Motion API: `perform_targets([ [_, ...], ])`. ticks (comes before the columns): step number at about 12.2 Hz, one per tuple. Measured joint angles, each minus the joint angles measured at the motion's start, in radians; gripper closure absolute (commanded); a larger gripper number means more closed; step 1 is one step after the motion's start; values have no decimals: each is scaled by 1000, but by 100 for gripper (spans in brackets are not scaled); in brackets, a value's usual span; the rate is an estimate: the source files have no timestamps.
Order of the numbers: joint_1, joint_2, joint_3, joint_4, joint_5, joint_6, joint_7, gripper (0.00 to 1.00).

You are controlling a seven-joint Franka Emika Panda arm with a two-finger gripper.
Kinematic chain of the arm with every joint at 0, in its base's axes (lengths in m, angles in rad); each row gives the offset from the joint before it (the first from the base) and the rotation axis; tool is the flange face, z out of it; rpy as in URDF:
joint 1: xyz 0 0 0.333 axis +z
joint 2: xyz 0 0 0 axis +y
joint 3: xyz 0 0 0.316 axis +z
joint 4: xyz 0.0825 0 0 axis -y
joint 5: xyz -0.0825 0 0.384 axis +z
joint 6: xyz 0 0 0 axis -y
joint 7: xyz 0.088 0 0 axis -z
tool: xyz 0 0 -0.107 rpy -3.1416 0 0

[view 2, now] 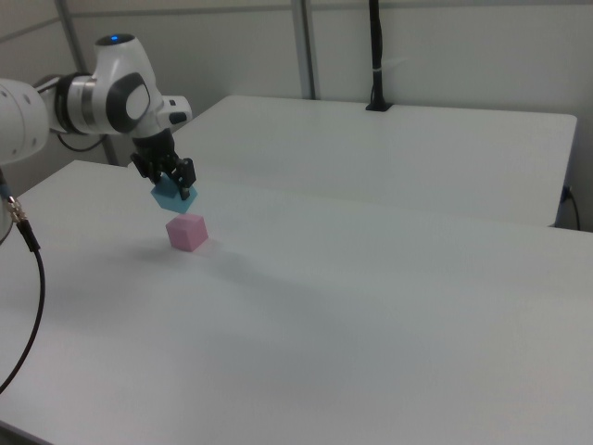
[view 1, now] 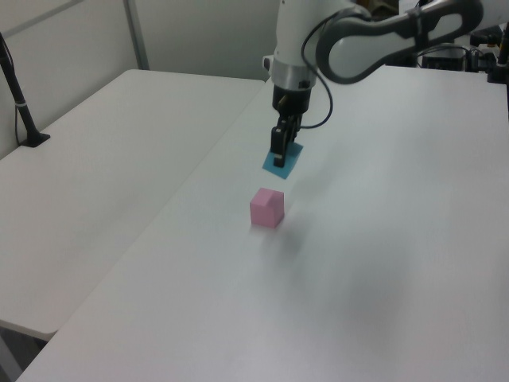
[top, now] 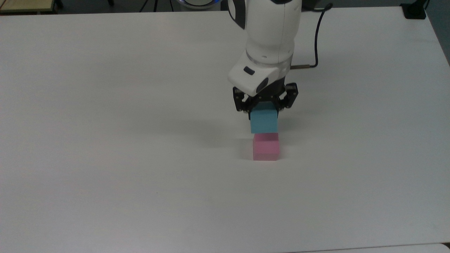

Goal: Put blue cube on pink cube
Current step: 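Carry the blue cube over the pink cube and lower it on top, then open the gripper and raise it away from the stacked cubes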

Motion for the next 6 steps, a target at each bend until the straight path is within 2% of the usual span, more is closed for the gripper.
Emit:
perform_targets([
  [3,12,69,-3,26,0,59,17,73],
  [6,26,94,-7,34,0,59,30,69],
])
